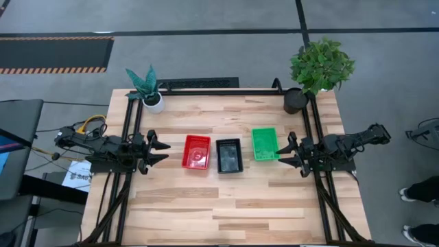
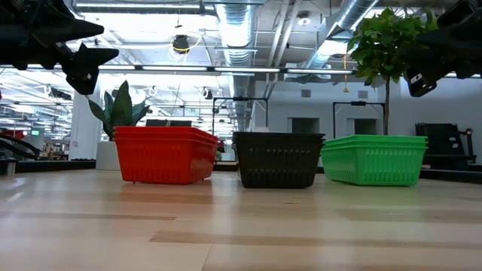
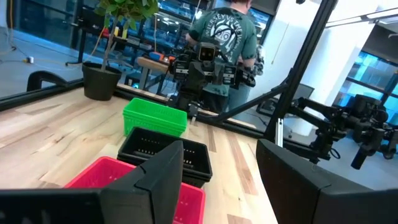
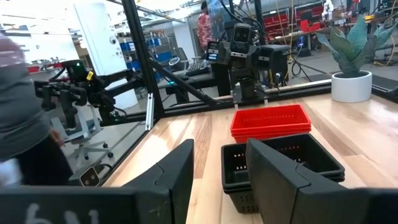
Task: Stack baskets by color
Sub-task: Return to Home Position
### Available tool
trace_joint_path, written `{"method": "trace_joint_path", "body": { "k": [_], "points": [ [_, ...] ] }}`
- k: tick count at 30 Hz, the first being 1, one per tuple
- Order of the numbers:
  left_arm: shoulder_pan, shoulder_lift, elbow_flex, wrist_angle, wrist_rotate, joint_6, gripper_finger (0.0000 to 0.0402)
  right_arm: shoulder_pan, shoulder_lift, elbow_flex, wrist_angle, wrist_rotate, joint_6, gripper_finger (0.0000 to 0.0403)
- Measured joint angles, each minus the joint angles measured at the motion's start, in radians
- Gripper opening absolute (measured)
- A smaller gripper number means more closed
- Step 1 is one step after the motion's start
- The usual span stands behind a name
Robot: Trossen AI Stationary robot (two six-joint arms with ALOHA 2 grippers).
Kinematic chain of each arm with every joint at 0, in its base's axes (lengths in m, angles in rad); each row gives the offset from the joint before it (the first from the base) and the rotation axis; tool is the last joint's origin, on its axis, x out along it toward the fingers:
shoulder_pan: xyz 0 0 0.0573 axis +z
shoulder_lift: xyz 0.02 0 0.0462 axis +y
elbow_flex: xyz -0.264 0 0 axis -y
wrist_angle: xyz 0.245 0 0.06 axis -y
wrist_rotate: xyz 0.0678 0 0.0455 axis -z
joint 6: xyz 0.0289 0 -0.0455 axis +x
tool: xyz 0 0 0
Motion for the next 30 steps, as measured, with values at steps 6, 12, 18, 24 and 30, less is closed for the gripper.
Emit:
{"method": "trace_joint_path", "body": {
  "k": [6, 12, 18, 24, 30],
  "points": [
    [0.0, 0.0, -0.001, 0.0, 0.0, -0.001, 0.0193, 0.0, 0.0, 0.0, -0.008, 0.0, 0.0, 0.0166],
    [0.0, 0.0, -0.001, 0.0, 0.0, -0.002, 0.0193, 0.0, 0.0, 0.0, -0.012, 0.0, 0.0, 0.0171],
    [0.0, 0.0, -0.001, 0.0, 0.0, -0.003, 0.0193, 0.0, 0.0, -0.001, -0.014, 0.0, 0.001, 0.0169],
    [0.0, 0.0, -0.001, 0.0, 0.0, -0.003, 0.0193, 0.0, 0.0, -0.001, -0.014, 0.0, 0.001, 0.0169],
    [0.0, 0.0, -0.002, 0.0, 0.0, -0.003, 0.0193, 0.0, 0.0, -0.001, -0.015, 0.0, 0.001, 0.0173]
  ]
}}
